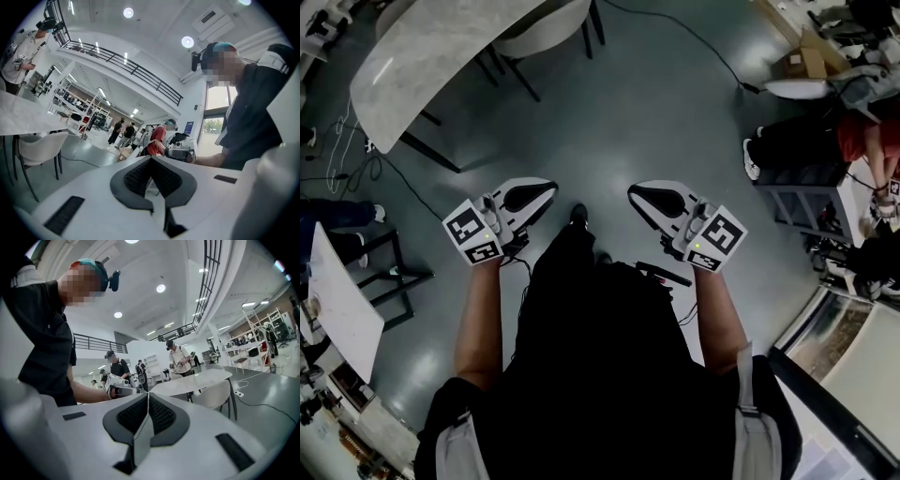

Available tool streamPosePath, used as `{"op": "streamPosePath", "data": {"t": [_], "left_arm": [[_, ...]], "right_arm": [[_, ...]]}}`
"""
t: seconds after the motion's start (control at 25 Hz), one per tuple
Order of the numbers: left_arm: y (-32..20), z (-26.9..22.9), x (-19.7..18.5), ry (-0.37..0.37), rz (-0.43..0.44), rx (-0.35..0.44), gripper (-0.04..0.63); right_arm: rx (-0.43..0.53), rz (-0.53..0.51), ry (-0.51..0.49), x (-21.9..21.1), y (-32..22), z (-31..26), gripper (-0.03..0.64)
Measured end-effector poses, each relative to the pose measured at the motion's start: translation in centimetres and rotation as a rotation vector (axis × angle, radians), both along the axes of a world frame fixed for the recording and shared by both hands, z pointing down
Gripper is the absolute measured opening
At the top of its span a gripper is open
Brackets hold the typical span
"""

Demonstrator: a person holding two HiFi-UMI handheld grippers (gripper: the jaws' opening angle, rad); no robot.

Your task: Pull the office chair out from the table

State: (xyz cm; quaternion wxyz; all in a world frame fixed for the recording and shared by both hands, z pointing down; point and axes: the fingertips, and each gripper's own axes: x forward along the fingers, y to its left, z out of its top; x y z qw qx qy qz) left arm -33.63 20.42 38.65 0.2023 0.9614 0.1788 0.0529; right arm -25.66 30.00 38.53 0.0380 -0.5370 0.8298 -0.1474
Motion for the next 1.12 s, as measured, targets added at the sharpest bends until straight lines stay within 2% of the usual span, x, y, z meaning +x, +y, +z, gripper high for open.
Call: {"op": "streamPosePath", "data": {"t": [0.32,0.48,0.68,0.92,1.12], "left_arm": [[-8.4,0.5,2.9,0.035,0.031,-0.056,0.008],[-11.4,1.4,4.2,0.022,0.05,-0.081,0.007],[-13.9,2.0,6.1,0.02,0.043,-0.088,0.007],[-15.6,2.1,11.0,0.0,0.041,-0.065,0.008],[-17.2,1.5,15.8,-0.019,0.003,-0.055,0.008]], "right_arm": [[-0.067,0.02,0.027,2.9,-8.4,0.2,0.021],[-0.069,0.019,0.065,3.9,-11.9,-0.2,0.021],[-0.078,0.022,0.064,5.8,-14.5,0.5,0.021],[-0.048,0.023,0.049,11.1,-16.8,0.9,0.021],[-0.037,-0.021,0.042,16.1,-19.0,1.2,0.021]]}}
